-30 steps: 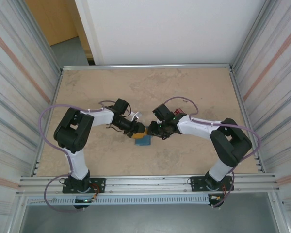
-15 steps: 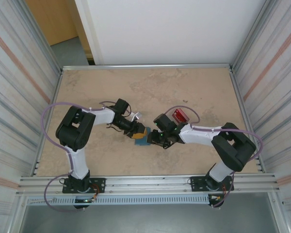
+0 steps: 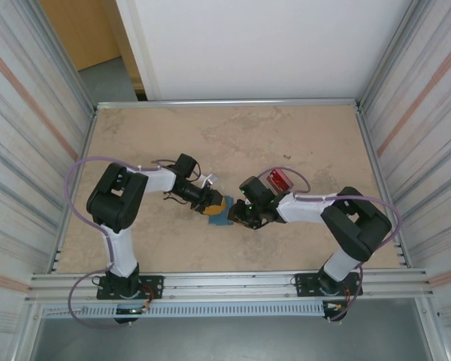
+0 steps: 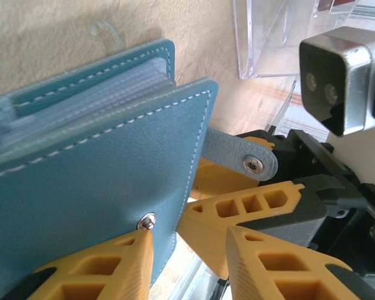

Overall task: Put the credit cards into the card holder
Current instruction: Close the card holder at the center of the table, then pick up the card holder from the center of the table.

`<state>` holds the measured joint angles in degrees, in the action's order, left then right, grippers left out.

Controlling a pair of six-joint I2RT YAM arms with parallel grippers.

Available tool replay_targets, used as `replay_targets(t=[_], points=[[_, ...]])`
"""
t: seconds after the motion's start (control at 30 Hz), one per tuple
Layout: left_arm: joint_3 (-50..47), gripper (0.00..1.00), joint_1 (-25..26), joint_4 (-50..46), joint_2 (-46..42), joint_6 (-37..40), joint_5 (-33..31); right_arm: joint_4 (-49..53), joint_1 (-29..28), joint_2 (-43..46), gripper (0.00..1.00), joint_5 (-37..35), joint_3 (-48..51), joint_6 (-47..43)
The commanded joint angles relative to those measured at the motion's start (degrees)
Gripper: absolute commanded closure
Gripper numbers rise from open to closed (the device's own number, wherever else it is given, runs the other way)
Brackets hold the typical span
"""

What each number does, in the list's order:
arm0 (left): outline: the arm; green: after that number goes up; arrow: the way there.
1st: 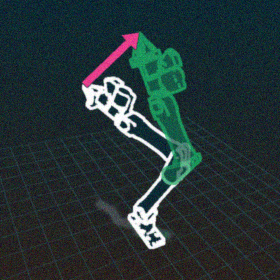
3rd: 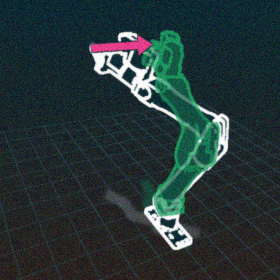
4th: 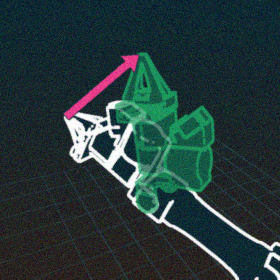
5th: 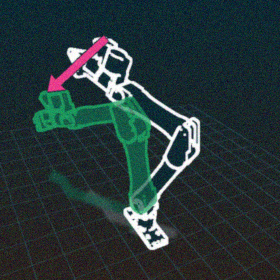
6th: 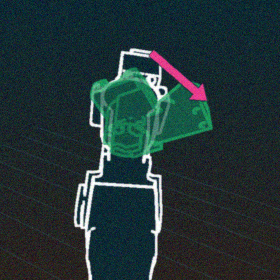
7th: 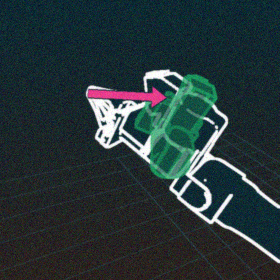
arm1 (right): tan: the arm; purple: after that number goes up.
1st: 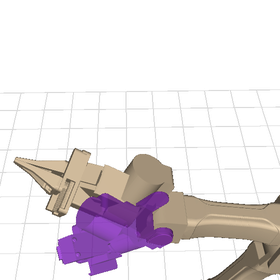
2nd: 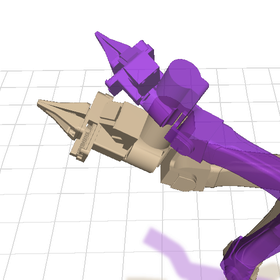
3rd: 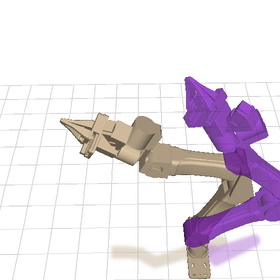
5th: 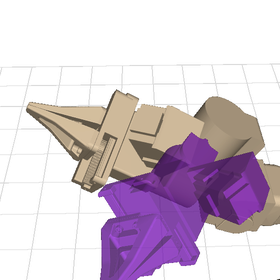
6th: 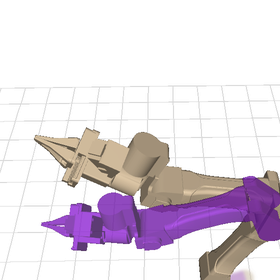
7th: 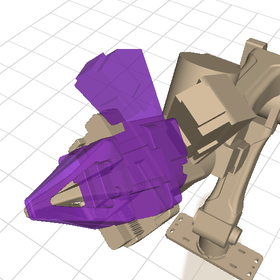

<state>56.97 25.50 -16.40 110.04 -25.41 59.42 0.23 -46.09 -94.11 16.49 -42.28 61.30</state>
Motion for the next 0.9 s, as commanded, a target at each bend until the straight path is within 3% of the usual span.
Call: replay_targets(t=[0.0,0.53,0.87], points=[[-1.28,0.64,-0.07,0.57,2.11,-0.62,-2.92,-9.23,-1.34,-3.80,0.70,2.92,-2.19,1.24],[-1.07,0.65,-0.29,0.05,2.70,0.17,-3.42,-13.45,-0.57,2.24,0.60,3.24,4.28,1.92],[-1.51,0.66,0.08,0.93,3.85,-0.44,-3.10,-25.35,0.45,-0.53,0.53,6.18,7.04,7.77]])
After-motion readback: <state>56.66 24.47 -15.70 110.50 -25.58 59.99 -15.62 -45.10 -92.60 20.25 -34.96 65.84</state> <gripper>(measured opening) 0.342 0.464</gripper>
